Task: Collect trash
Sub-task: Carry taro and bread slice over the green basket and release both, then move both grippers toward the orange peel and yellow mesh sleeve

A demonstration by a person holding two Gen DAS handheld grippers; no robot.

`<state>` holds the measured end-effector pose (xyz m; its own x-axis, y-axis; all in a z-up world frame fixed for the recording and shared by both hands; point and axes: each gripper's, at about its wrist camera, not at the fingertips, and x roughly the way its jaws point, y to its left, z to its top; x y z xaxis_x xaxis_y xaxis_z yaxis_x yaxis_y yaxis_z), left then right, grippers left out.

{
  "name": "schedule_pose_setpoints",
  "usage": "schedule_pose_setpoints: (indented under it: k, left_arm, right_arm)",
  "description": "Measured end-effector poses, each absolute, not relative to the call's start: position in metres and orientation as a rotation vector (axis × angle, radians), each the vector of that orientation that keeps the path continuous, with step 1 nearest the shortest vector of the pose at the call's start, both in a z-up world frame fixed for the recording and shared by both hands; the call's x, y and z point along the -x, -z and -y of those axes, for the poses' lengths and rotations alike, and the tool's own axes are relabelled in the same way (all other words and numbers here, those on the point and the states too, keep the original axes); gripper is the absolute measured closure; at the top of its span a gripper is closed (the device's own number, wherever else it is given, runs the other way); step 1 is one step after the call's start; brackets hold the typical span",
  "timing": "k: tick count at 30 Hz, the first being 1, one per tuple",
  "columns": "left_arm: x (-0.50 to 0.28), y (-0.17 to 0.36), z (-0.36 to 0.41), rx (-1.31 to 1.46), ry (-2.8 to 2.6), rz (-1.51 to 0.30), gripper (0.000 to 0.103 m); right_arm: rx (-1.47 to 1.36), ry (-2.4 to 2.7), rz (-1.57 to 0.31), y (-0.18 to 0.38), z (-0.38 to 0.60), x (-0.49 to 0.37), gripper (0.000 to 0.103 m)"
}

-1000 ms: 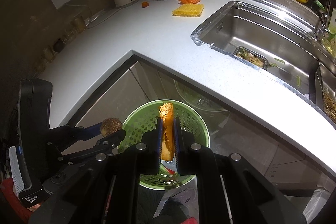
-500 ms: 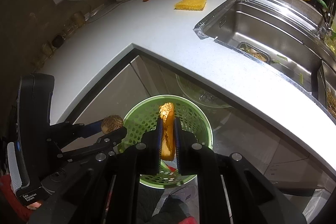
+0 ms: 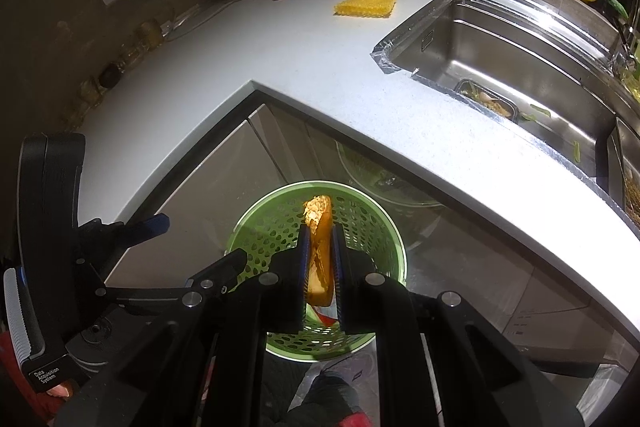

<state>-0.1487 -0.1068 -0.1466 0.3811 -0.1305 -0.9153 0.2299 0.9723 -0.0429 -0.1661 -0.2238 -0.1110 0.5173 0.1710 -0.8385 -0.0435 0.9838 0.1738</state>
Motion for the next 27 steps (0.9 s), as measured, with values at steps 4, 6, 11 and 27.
schedule_pose_setpoints:
  k: [4,6,11,27]
  left_arm:
    - [0.147,0.147,0.101,-0.085,0.213,-1.160,0.013]
    - [0.146,0.145,0.099,-0.078,0.202,-1.154,0.012]
    - [0.144,0.144,0.091,-0.072,0.176,-1.150,0.012]
    - [0.150,0.144,0.073,-0.038,0.150,-1.145,0.010]
  right_arm:
    - [-0.133,-0.137,-1.025,0.112,0.223,0.164,0.090]
    - [-0.129,-0.143,-1.031,0.114,0.222,0.164,0.090]
    - [-0.116,-0.164,-1.048,0.121,0.215,0.162,0.089]
    - [-0.123,-0.163,-1.046,0.117,0.215,0.159,0.034]
